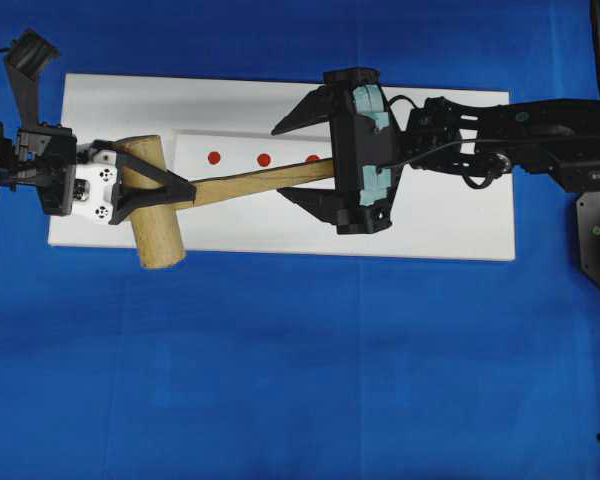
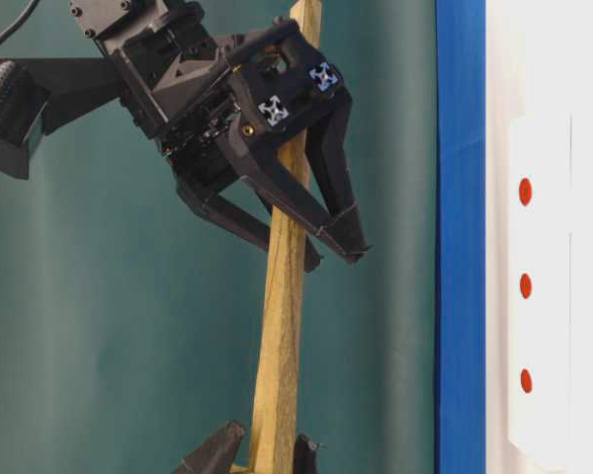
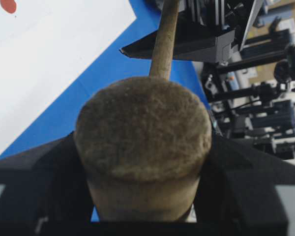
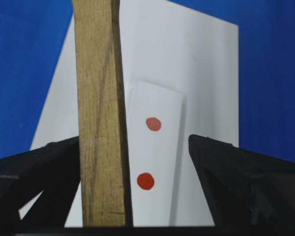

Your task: Hit the mark with a hammer.

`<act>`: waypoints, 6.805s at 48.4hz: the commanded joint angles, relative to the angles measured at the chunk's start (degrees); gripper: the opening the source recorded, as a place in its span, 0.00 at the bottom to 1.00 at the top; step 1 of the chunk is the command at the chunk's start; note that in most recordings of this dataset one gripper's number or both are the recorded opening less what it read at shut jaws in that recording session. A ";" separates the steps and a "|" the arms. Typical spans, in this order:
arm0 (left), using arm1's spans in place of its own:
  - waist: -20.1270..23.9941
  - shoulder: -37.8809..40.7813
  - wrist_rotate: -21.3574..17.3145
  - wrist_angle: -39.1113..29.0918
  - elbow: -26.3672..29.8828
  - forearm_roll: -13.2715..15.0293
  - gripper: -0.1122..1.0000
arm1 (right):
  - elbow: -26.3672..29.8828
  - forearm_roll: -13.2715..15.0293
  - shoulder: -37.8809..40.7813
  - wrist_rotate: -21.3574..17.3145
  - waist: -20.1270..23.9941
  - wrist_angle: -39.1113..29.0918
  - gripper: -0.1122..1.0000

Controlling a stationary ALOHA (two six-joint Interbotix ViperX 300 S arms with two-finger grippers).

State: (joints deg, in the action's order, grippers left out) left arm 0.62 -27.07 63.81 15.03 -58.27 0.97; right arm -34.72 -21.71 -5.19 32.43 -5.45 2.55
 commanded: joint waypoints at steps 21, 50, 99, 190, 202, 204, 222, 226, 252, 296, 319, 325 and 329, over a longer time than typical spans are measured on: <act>-0.18 -0.70 0.53 0.18 1.41 -0.18 0.50 | 1.14 2.20 0.18 0.26 0.00 -0.44 0.28; 0.79 -1.14 0.09 0.09 1.14 -0.18 0.77 | 1.14 2.20 0.18 -0.26 0.00 -1.14 0.16; 4.66 -23.38 -3.60 -14.68 -8.70 -0.35 0.87 | -4.92 -7.65 -5.45 -0.88 -0.26 -4.31 0.16; 7.12 -25.84 -52.82 -14.77 -9.93 -0.79 0.86 | -1.93 -26.37 12.74 -13.10 23.12 3.96 0.16; 7.12 -25.84 -52.82 -14.77 -10.37 -0.79 0.86 | -0.88 -27.07 15.56 -13.10 23.38 0.88 0.16; 7.12 -25.84 -52.82 -14.77 -10.37 -0.79 0.86 | -0.88 -26.98 15.56 -13.10 23.38 0.70 0.16; 8.44 -25.93 -52.91 -14.77 -10.63 -0.79 0.86 | -0.88 -26.98 15.91 -13.01 22.59 2.90 0.16; 8.61 -25.84 -53.00 -14.77 -10.72 -0.79 0.86 | -0.70 -26.98 16.35 -12.92 22.50 2.90 0.16; 8.79 -26.02 -53.09 -14.77 -11.78 -0.79 0.86 | 0.53 -27.07 18.28 -13.10 23.20 2.55 0.16; 8.79 -27.77 -52.91 -15.47 -11.87 -0.79 0.86 | 0.44 -29.53 18.19 -13.45 23.47 3.34 0.92; 8.79 -27.77 -52.91 -15.47 -11.87 -0.79 0.86 | -1.49 -27.69 5.80 -9.76 22.41 2.99 0.91; 8.88 -27.77 -52.91 -15.47 -11.87 -0.79 0.86 | -2.46 -27.60 1.58 -7.73 21.80 2.90 0.91; 8.79 -27.77 -52.91 -15.56 -11.87 -0.79 0.86 | -3.16 -27.60 -0.09 -6.68 21.18 2.90 0.91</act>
State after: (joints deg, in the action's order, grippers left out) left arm 9.23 -55.11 10.90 -0.70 -70.75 0.09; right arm -37.88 -49.39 -2.46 25.14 16.44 5.27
